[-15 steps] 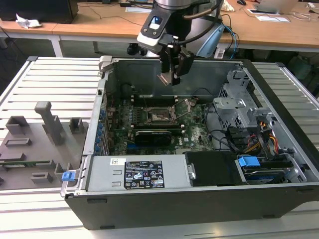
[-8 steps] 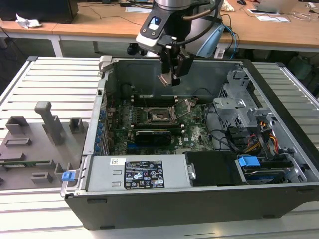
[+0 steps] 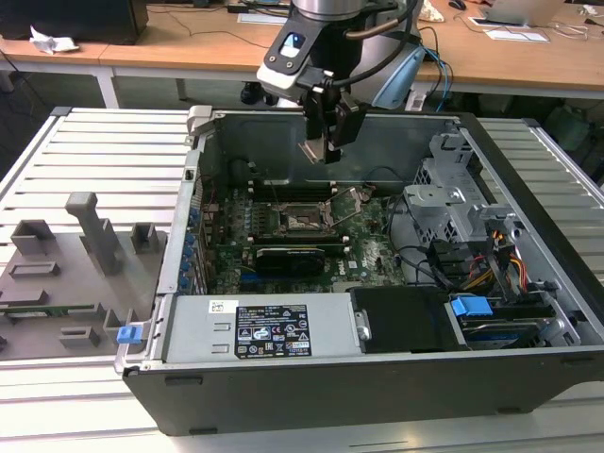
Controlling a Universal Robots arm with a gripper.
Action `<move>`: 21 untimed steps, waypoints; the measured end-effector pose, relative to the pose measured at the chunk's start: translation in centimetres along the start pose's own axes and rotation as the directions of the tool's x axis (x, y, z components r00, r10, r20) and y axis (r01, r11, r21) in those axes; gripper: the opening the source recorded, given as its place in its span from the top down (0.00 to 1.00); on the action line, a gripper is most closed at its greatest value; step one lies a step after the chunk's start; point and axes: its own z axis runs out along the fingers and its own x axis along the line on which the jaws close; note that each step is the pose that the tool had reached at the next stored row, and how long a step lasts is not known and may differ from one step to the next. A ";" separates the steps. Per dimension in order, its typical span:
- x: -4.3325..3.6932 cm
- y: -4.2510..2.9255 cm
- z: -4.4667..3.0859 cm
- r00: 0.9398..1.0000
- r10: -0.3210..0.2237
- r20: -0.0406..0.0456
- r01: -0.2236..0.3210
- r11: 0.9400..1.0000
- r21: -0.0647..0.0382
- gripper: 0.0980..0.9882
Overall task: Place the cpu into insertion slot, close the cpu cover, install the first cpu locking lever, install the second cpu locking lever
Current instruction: 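Place the cpu into insertion slot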
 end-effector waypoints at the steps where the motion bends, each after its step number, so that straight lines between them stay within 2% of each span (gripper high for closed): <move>1: 0.00 0.00 0.01 1.000 0.002 0.000 -0.002 1.000 0.000 0.51; 12: -0.01 -0.02 0.25 1.000 0.016 0.001 -0.016 1.000 0.000 0.51; 16: -0.02 -0.07 0.77 1.000 0.023 0.002 -0.023 1.000 0.000 0.51; 21: -0.02 -0.09 0.98 1.000 0.027 0.002 -0.027 1.000 -0.001 0.51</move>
